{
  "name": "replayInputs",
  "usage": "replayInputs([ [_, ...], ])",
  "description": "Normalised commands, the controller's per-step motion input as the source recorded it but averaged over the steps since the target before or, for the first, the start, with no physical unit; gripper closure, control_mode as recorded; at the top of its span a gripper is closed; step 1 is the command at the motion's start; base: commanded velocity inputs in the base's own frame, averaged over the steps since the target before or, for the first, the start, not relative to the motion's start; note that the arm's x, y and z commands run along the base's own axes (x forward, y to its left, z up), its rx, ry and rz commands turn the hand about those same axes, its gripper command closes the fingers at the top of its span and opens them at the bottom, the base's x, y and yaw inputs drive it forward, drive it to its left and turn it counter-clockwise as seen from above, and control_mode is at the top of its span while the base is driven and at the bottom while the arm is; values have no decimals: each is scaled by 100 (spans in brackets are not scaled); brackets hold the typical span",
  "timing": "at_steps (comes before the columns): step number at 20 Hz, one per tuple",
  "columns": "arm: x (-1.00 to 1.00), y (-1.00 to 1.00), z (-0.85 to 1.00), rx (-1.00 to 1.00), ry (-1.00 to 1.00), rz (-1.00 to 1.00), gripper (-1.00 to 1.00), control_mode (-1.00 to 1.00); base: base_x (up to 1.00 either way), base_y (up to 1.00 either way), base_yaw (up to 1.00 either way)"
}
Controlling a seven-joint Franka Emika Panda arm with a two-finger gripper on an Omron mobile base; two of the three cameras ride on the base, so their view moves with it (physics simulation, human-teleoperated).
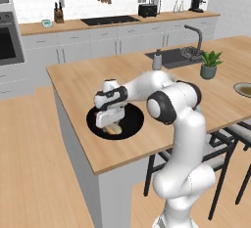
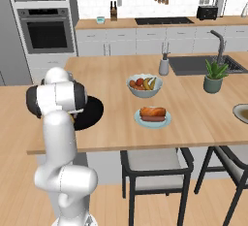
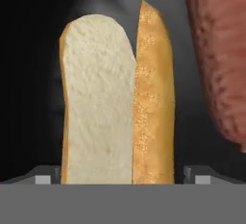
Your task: Place one bun and one sausage from the bowl on each plate.
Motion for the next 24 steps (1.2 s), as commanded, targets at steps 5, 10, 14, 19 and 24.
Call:
replayInputs([
  [5,0,10,-53,0,0,4,-100,-100,0,0,0],
  [10,0,18,-17,3,-1,2,100,-100,0,0,0],
  [14,-27,-19,63,11,-9,0,100,-100,0,0,0],
  [19,-59,-51,100,15,-8,0,100,-100,0,0,0],
  [24,-71,-53,100,7,-2,0,100,-100,0,0,0],
])
